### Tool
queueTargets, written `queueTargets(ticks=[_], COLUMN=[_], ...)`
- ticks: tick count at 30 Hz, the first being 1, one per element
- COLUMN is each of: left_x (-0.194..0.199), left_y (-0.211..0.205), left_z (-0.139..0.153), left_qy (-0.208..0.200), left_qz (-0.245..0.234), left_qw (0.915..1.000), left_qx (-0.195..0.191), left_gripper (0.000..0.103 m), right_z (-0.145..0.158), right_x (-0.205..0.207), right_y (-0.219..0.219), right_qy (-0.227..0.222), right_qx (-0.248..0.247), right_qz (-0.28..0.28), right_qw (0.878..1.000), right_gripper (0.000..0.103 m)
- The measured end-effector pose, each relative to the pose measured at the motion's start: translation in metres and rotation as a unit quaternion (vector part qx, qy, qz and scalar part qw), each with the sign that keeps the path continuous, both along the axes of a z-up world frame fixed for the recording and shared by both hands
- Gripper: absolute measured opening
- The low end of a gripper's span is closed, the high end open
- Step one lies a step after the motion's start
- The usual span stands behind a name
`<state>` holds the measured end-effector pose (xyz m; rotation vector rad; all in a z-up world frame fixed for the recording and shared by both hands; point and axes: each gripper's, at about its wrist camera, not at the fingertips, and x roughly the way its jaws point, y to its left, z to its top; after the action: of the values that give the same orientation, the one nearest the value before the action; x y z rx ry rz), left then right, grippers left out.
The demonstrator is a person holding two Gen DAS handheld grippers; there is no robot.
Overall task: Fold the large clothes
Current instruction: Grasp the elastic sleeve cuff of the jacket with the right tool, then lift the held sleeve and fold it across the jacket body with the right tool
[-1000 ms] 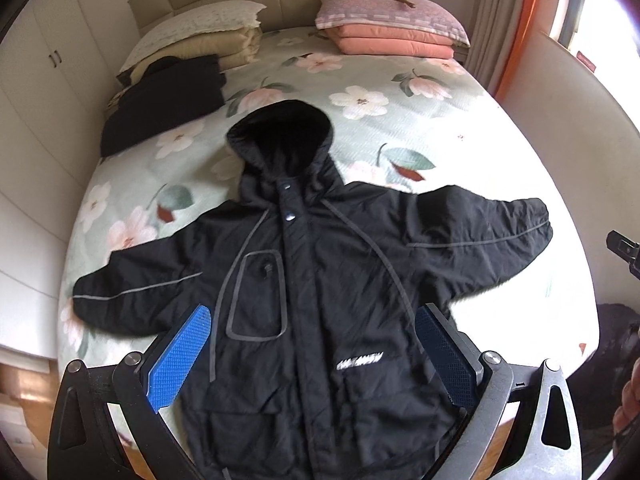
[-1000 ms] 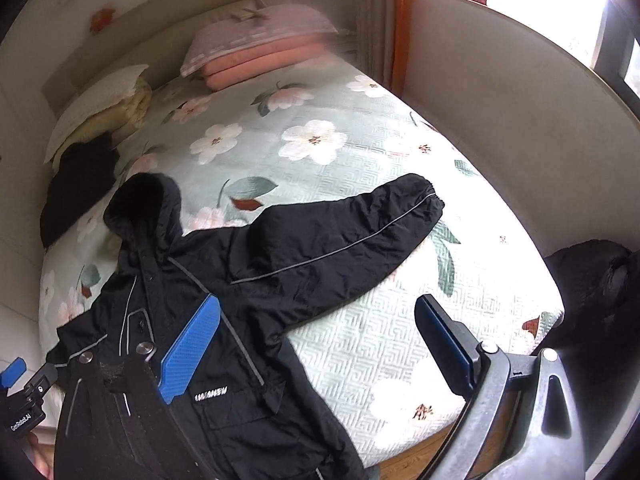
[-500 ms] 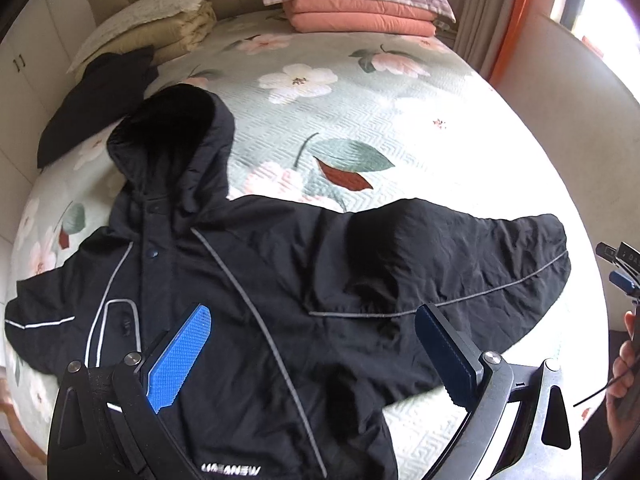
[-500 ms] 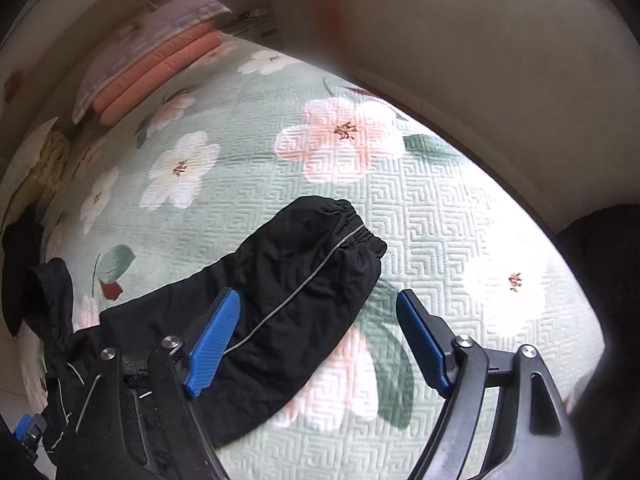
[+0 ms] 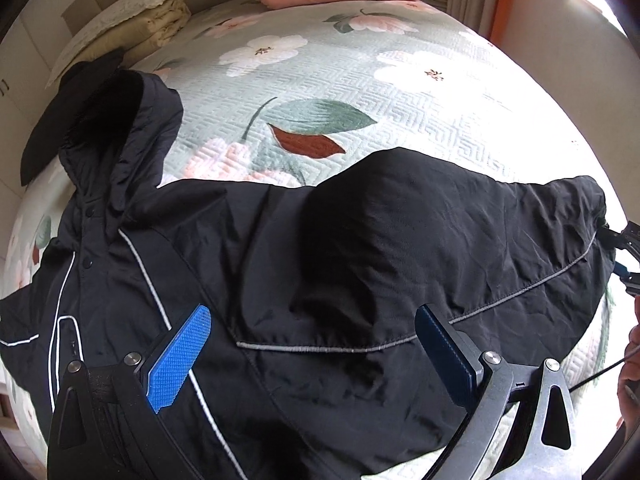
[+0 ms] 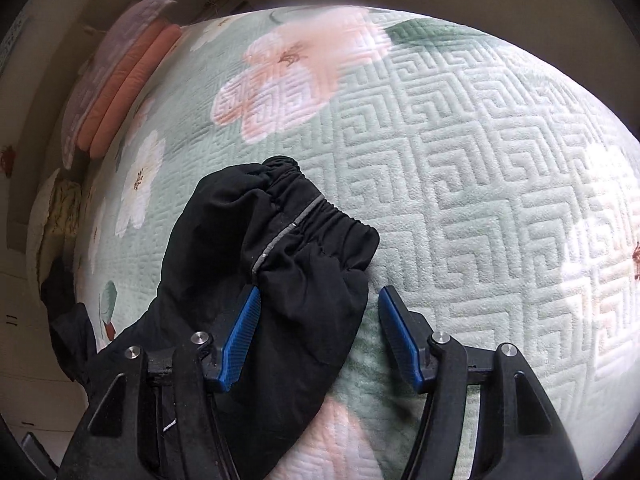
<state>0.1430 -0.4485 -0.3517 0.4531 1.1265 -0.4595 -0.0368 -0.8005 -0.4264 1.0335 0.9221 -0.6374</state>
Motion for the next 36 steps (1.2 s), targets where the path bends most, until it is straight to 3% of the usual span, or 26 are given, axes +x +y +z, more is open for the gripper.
queueTargets(ticks=[3, 8, 11, 14, 17, 19, 21, 26, 30, 36], left_x=[0.004, -0.005, -0.013, -0.017, -0.013, -0.013, -0.016, -0.016, -0.017, -0.014], left_y=[-0.008, -0.038, -0.058, -0.075, -0.076, -0.075, -0.075, -0.069, -0.034, 0.054], left_z=[-0.006, -0.021, -0.042, -0.069, -0.075, -0.077, -0.079, -0.058, -0.022, 0.021], left_qy=[0.006, 0.042, 0.071, 0.086, 0.092, 0.088, 0.078, 0.095, 0.091, 0.067], left_qz=[-0.009, -0.068, -0.104, -0.124, -0.117, -0.116, -0.118, -0.111, -0.099, -0.054], left_qw=[0.9999, 0.9966, 0.9919, 0.9885, 0.9889, 0.9892, 0.99, 0.989, 0.9888, 0.9926], left_qx=[-0.005, -0.017, -0.014, 0.01, -0.004, -0.006, -0.004, -0.025, -0.064, -0.086], left_gripper=[0.102, 0.102, 0.102, 0.102, 0.103, 0.103, 0.103, 0.103, 0.103, 0.103], right_z=[0.005, 0.069, 0.09, 0.059, 0.011, -0.009, -0.009, 0.005, 0.05, 0.12], right_x=[-0.002, -0.042, -0.056, -0.051, -0.052, -0.062, -0.066, -0.06, -0.048, -0.004], right_y=[0.001, 0.015, 0.036, 0.034, 0.018, 0.013, 0.012, 0.015, 0.036, 0.104], right_qy=[-0.024, -0.044, -0.021, 0.029, 0.057, 0.038, 0.028, 0.052, 0.04, -0.012], right_qx=[0.017, -0.041, -0.081, -0.075, -0.036, -0.008, -0.007, -0.022, -0.073, -0.125], right_qz=[0.006, -0.008, 0.013, 0.035, 0.032, 0.016, 0.012, 0.024, 0.049, 0.103], right_qw=[1.0, 0.998, 0.996, 0.996, 0.997, 0.999, 1.0, 0.998, 0.995, 0.987], right_gripper=[0.019, 0.016, 0.016, 0.016, 0.016, 0.016, 0.015, 0.016, 0.016, 0.016])
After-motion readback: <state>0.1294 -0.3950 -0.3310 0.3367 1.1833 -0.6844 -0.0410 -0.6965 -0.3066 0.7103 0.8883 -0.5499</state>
